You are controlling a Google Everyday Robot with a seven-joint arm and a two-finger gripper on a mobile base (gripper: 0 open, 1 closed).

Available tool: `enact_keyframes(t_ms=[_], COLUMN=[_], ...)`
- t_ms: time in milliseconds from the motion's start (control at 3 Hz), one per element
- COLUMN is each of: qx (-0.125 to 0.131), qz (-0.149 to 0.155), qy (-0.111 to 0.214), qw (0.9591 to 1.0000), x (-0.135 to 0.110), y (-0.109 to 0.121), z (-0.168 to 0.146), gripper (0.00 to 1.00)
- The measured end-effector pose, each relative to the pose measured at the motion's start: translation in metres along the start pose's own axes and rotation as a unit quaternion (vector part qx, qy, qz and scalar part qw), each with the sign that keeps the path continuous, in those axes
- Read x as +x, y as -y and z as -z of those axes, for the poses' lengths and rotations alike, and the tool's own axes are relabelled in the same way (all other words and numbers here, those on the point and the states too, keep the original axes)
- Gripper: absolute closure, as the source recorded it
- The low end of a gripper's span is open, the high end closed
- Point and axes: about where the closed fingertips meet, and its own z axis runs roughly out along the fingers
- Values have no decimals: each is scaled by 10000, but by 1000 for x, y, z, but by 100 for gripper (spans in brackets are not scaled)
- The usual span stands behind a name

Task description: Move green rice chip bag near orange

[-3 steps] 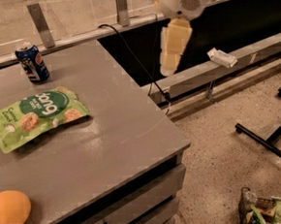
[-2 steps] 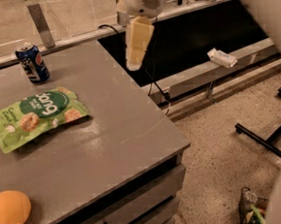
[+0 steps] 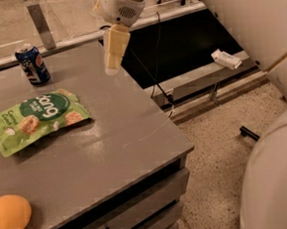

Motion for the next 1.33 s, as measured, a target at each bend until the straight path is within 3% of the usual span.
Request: enact_keyframes(t_ms=[333, 667, 1000, 1333], qx=[-309, -660, -992, -1204], qz=[308, 627, 828, 817], qy=[107, 269, 292, 334], qw=[9990, 9955, 9912, 9888], x=[-16, -40, -59, -65], y=[-7, -13, -21, -30], z=[-26, -56, -85, -107], gripper=[0, 0, 0, 0])
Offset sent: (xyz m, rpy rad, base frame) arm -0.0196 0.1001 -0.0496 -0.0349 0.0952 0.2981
